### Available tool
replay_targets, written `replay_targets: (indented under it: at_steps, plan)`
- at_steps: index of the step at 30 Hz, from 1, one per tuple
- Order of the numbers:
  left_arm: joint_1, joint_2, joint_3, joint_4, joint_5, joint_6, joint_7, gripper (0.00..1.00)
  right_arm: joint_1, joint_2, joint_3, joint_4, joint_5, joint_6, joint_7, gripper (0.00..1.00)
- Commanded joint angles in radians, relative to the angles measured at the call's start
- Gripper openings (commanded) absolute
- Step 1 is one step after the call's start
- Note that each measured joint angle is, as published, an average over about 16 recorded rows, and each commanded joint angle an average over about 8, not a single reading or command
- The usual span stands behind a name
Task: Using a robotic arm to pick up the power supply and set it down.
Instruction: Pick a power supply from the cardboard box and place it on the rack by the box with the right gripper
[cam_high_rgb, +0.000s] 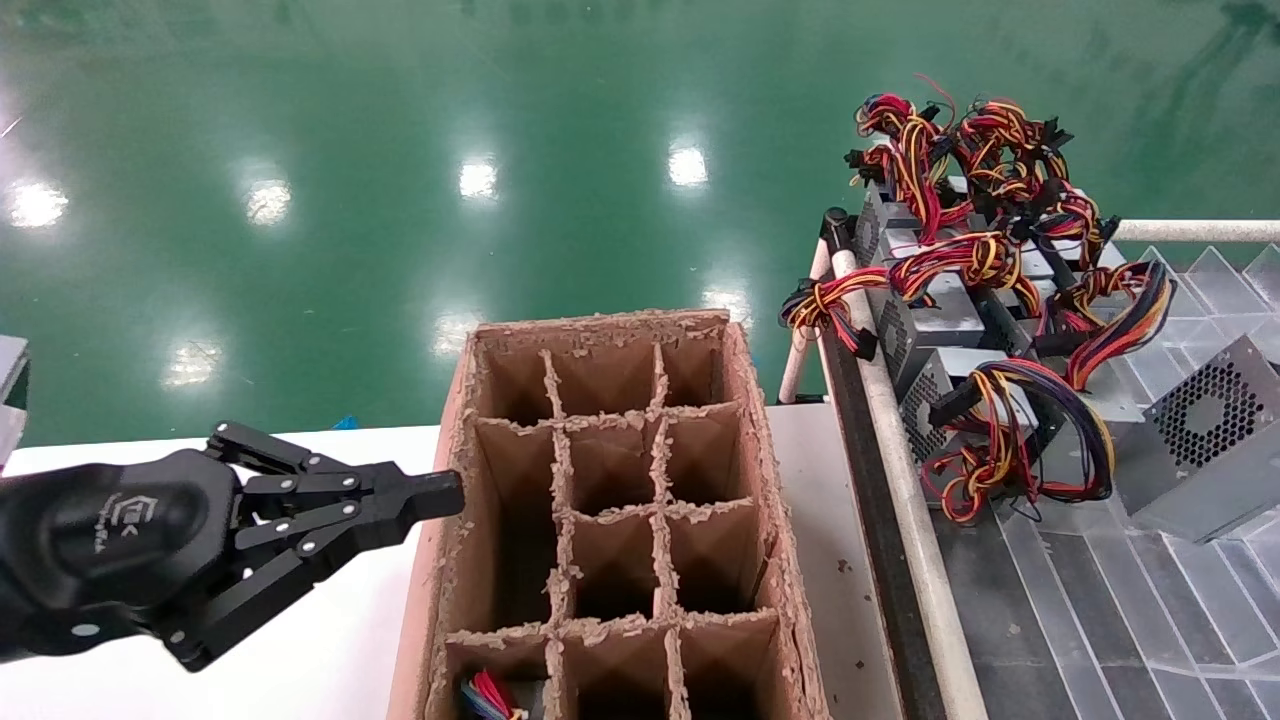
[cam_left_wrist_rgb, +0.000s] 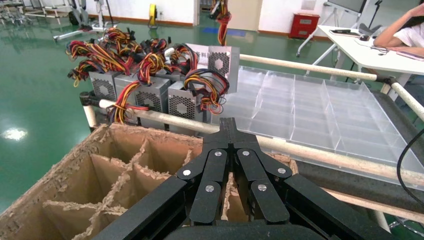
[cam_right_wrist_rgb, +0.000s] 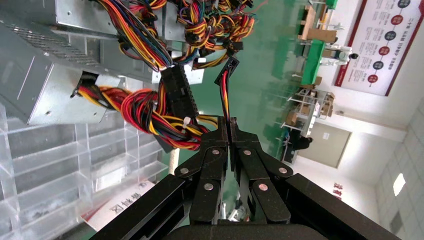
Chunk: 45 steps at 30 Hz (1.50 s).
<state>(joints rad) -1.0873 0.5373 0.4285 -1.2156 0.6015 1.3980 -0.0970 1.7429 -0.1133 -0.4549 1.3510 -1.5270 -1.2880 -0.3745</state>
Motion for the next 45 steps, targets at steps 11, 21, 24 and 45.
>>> replay_targets:
  at_steps: [11,21,24,45]
  plan:
    - [0.000,0.000,0.000,0.000,0.000,0.000,0.000,0.00,-0.146,0.002,-0.064,-0.007,-0.013,0.229,0.026,0.00]
    - [0.000,0.000,0.000,0.000,0.000,0.000,0.000,0.00,-0.275,-0.058,-0.106,-0.001,-0.072,0.571,0.065,0.00]
    - [0.000,0.000,0.000,0.000,0.000,0.000,0.000,0.00,-0.309,-0.080,-0.119,0.003,-0.073,0.630,0.068,0.00]
    - [0.000,0.000,0.000,0.000,0.000,0.000,0.000,0.00,-0.250,-0.086,-0.093,0.013,-0.001,0.542,-0.003,0.00]
